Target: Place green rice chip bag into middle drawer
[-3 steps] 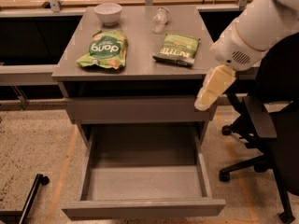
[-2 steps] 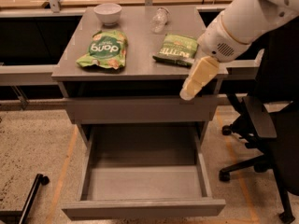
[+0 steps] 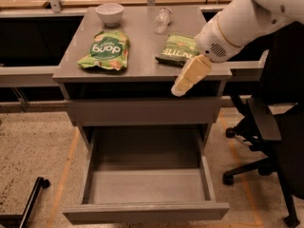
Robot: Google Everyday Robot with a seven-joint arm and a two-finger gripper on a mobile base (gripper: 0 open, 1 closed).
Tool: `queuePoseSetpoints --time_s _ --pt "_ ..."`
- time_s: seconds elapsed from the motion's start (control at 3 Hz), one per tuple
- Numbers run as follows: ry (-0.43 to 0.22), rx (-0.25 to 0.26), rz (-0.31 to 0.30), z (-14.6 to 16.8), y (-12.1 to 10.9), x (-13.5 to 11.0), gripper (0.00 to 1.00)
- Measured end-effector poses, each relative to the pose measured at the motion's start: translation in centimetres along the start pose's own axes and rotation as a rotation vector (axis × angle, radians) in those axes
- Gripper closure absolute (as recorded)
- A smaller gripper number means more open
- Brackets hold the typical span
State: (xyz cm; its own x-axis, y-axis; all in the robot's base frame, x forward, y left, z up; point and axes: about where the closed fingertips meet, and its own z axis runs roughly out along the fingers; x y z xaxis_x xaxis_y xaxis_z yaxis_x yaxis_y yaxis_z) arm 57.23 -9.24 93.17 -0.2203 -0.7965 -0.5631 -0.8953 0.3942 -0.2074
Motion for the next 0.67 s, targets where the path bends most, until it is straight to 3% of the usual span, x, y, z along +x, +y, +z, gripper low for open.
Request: queuePoseSetpoints --time_s 0.67 --pt "-0.188 0.004 0.014 6.5 -4.9 -6.1 0.00"
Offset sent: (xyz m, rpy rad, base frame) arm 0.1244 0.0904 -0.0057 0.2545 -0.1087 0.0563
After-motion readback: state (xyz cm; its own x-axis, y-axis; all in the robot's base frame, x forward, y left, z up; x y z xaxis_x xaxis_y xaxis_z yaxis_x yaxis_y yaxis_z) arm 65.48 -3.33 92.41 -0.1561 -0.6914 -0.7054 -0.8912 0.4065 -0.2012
